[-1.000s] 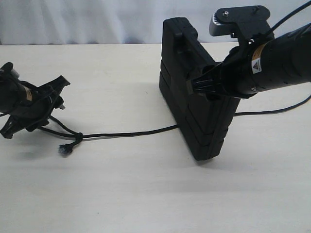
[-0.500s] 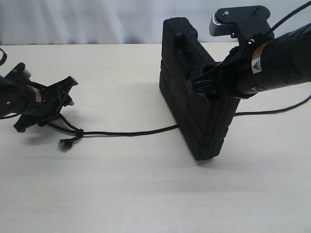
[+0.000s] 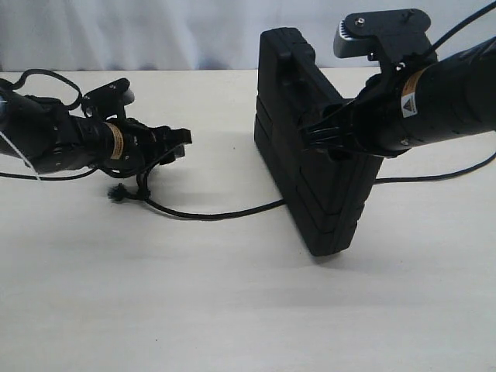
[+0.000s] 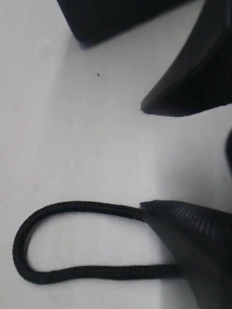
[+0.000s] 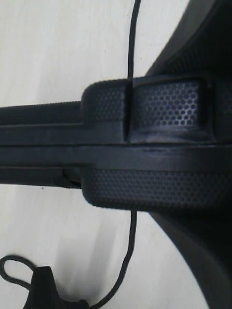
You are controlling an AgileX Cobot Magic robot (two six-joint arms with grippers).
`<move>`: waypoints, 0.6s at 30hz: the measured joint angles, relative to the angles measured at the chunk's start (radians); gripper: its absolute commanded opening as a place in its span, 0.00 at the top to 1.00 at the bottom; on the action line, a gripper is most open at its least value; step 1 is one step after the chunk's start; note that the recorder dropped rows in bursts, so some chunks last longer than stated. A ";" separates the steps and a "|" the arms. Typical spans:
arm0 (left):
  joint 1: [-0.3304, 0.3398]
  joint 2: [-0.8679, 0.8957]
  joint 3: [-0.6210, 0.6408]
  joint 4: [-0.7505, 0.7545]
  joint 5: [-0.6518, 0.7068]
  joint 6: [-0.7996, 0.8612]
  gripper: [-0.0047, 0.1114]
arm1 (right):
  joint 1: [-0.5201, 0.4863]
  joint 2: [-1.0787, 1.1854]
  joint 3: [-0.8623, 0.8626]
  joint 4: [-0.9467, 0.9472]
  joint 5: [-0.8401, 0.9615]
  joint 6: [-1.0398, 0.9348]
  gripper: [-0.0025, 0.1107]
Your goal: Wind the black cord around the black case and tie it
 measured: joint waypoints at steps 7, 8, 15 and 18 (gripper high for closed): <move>0.000 0.000 0.000 0.149 0.080 0.000 0.53 | 0.000 0.000 0.000 0.000 0.000 0.000 0.94; 0.000 0.000 0.000 0.154 0.071 0.000 0.53 | 0.000 0.000 0.000 0.000 0.000 0.000 0.94; 0.000 -0.045 0.000 0.224 0.040 -0.002 0.53 | 0.000 0.000 0.000 -0.008 0.000 0.000 0.94; -0.002 -0.092 0.000 0.232 0.175 -0.049 0.53 | 0.000 0.000 0.000 -0.013 0.000 0.000 0.94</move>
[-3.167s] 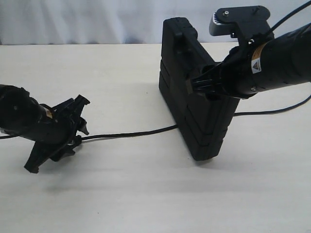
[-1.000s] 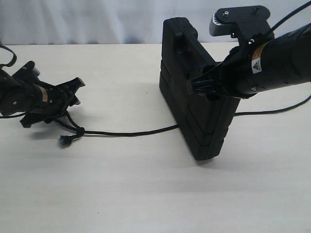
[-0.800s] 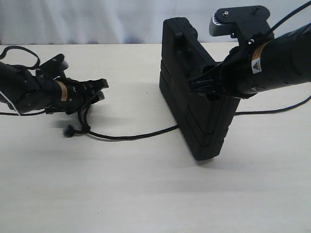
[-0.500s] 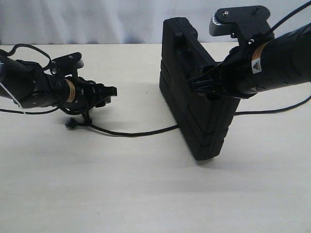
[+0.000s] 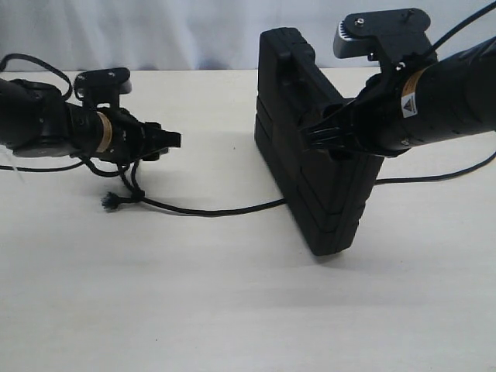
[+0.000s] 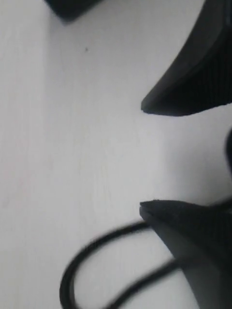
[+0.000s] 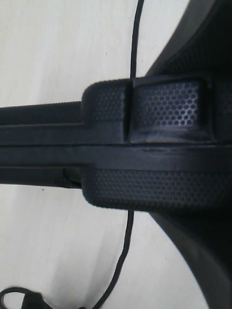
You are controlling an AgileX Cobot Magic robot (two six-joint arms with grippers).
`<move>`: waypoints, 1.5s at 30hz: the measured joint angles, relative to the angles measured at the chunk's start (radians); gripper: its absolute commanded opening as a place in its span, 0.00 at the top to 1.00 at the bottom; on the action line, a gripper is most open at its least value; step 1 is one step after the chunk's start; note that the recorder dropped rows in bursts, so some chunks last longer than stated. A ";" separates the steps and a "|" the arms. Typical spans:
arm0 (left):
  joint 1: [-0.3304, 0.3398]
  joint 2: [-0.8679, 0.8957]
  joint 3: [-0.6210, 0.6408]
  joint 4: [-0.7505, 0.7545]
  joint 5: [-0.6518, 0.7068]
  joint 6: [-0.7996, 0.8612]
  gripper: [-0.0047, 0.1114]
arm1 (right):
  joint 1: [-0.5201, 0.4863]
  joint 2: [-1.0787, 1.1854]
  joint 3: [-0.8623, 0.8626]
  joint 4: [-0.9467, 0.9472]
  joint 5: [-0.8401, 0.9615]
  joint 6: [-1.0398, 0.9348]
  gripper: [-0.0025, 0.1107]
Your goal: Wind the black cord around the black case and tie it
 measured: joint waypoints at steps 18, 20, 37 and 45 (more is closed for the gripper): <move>-0.053 -0.084 0.000 -0.898 0.446 0.760 0.53 | 0.000 0.000 0.000 -0.010 -0.008 0.000 0.94; -0.068 -0.072 0.000 -0.897 0.422 0.723 0.53 | 0.000 0.000 0.000 -0.010 -0.008 0.000 0.94; -0.068 0.043 -0.048 -0.809 0.327 0.620 0.53 | 0.000 0.000 0.000 -0.010 -0.006 0.000 0.94; -0.068 0.043 -0.048 -0.809 0.346 0.620 0.53 | 0.000 0.000 0.000 -0.010 -0.006 0.000 0.94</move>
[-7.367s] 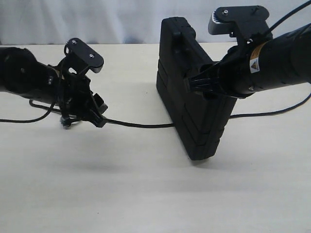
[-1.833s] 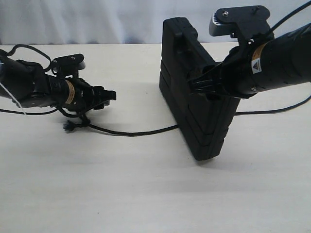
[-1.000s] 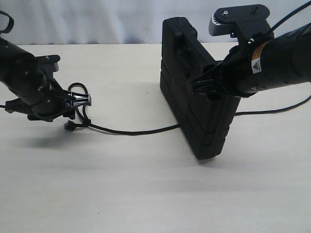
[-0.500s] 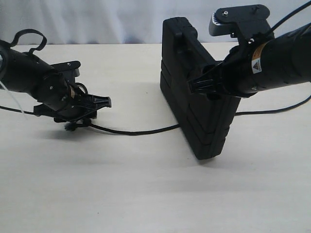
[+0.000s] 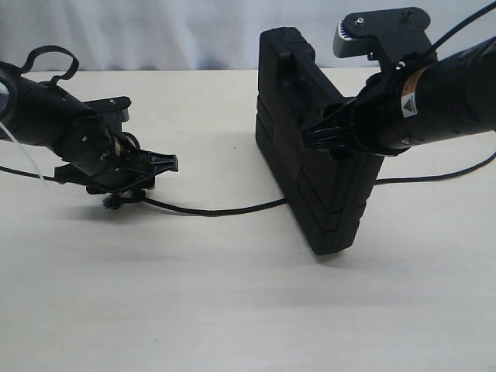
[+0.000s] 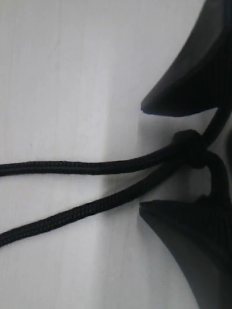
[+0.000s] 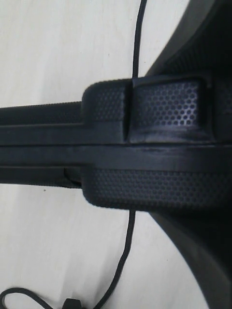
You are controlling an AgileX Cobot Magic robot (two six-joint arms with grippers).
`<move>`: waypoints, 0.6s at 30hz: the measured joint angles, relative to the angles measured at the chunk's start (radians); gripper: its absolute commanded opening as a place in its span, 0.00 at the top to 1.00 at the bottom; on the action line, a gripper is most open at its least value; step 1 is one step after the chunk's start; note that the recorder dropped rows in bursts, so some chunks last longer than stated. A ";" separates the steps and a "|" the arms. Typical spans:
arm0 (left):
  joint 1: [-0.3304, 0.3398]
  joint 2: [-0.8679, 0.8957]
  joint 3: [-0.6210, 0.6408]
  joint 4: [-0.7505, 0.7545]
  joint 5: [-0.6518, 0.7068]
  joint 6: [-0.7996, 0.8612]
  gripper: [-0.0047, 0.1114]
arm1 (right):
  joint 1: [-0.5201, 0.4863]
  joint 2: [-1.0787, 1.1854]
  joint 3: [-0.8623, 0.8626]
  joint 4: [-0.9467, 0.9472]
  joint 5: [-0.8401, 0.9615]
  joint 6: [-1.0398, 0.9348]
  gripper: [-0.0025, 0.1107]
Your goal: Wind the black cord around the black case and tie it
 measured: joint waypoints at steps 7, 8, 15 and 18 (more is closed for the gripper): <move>0.000 0.000 0.000 0.000 -0.002 0.000 0.65 | 0.000 0.000 0.000 0.000 0.000 0.000 0.94; 0.000 0.000 0.000 0.000 -0.004 0.000 0.67 | 0.000 0.000 0.000 0.000 0.000 0.000 0.94; 0.000 0.026 -0.003 0.002 -0.006 0.002 0.82 | 0.000 0.000 0.000 0.000 0.002 0.000 0.94; 0.000 0.043 -0.011 0.013 -0.019 0.002 0.91 | 0.000 0.000 0.000 0.000 0.002 0.000 0.94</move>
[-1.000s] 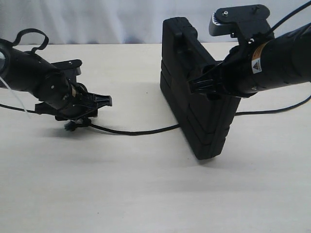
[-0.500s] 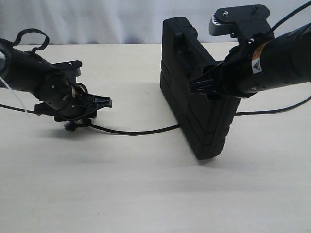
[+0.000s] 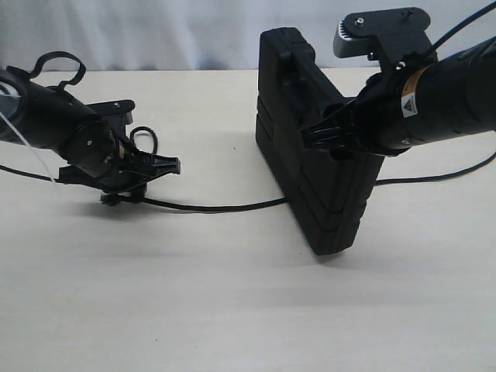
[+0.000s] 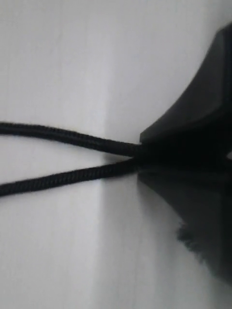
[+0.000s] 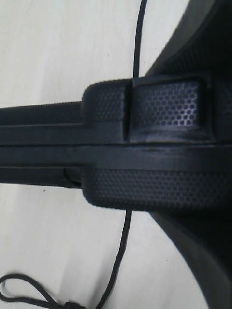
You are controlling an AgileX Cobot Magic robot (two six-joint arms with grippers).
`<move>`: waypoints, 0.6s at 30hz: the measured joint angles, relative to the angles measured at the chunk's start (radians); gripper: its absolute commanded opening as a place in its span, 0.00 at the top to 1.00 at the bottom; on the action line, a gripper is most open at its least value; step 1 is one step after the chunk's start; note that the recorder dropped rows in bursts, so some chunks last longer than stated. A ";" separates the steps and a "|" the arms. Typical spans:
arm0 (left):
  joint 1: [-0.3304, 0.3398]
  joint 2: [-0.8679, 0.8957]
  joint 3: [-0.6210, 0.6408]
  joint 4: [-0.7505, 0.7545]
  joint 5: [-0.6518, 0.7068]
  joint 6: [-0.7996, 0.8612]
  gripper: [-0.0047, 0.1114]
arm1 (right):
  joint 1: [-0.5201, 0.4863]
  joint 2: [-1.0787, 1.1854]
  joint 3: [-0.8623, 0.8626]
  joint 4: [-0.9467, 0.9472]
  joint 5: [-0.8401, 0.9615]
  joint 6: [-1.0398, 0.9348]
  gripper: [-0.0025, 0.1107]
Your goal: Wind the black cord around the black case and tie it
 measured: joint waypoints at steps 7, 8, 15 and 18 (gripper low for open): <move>0.000 0.011 -0.010 0.004 -0.024 0.067 0.96 | 0.000 0.000 0.000 0.000 0.002 0.000 0.94; 0.000 0.011 -0.010 0.004 -0.025 0.081 0.96 | 0.000 0.000 0.000 0.000 0.002 0.000 0.94; 0.000 -0.023 0.007 0.004 0.014 0.209 0.96 | 0.000 0.000 0.000 0.000 0.002 0.000 0.94; 0.000 -0.050 0.027 0.004 0.011 0.277 0.96 | 0.000 0.000 0.000 0.000 0.002 0.000 0.94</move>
